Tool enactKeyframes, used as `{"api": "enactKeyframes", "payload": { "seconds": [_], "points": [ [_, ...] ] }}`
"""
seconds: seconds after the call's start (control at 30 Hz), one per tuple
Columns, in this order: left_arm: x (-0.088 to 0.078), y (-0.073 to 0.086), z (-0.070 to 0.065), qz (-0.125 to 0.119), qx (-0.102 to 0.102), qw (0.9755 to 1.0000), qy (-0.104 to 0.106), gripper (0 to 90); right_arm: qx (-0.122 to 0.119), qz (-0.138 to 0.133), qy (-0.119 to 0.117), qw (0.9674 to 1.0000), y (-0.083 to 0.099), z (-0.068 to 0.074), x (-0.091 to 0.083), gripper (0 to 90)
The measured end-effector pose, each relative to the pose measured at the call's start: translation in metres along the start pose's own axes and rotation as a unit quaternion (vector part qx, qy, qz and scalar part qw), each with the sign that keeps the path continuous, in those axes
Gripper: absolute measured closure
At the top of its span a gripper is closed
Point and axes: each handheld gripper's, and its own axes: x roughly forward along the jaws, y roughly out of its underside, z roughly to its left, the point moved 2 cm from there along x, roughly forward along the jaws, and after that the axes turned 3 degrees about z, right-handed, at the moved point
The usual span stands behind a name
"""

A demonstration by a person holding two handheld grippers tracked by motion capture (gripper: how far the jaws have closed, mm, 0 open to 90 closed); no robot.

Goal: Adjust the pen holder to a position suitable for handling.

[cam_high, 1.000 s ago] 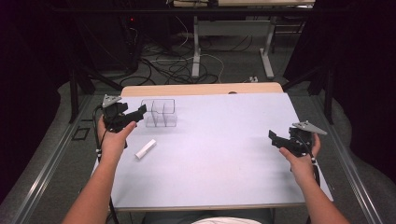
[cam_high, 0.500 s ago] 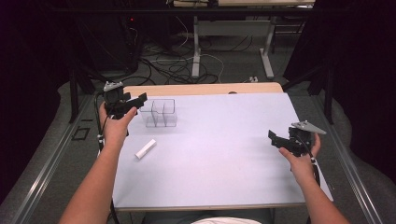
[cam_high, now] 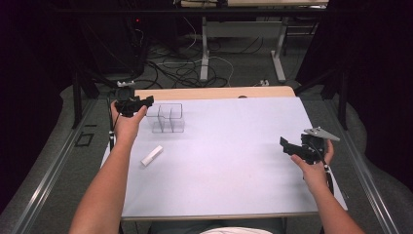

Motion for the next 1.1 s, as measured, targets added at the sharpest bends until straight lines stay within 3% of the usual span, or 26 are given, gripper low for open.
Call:
{"api": "enactKeyframes", "payload": {
  "seconds": [0.03,0.17,0.47,1.1],
  "points": [
    [0.004,0.001,0.003,0.015,0.005,0.9999,-0.004,42.8,0.0,-0.003,0.004,1.0,0.0,0.0,0.001,14.7],
    [0.012,0.004,0.007,0.038,0.002,0.9991,-0.02,46.9,0.0,0.005,-0.002,1.0,0.001,0.0,0.002,14.7],
    [0.026,0.008,0.01,0.06,0.013,0.9971,-0.046,55.1,0.005,0.01,-0.005,0.9999,0.003,0.0,0.003,14.8],
    [0.043,0.015,0.013,0.1,0.013,0.9938,-0.048,73.6,0.003,0.018,-0.013,0.9998,0.004,0.0,0.006,14.8]
  ]
}}
